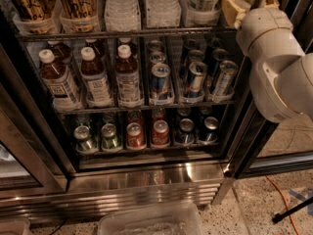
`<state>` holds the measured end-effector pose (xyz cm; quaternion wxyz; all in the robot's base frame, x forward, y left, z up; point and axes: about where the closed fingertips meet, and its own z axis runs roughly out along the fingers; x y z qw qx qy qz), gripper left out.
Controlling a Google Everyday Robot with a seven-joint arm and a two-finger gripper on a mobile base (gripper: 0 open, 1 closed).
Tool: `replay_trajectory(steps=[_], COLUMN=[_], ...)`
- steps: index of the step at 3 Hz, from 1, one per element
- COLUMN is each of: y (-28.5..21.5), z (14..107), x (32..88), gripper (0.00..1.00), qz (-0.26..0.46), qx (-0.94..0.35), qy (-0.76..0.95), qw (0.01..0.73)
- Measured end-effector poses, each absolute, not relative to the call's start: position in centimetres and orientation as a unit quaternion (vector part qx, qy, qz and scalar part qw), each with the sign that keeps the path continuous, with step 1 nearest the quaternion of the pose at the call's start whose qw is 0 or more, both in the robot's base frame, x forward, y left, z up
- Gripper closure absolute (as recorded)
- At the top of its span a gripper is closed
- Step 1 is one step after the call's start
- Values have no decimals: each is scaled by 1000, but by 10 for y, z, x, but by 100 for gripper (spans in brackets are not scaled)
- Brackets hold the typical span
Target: Pick 7up can from top shelf of fridge
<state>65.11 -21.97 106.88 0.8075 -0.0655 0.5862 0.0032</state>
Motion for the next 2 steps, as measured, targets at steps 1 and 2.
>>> replay_trajectory(steps=[1, 2], y=[-221, -223], z=[1073, 1082], x=[650, 650], gripper=[100, 100], qz=[4, 5], qx=[-61, -57], qy=[580, 569], qw=[812, 820])
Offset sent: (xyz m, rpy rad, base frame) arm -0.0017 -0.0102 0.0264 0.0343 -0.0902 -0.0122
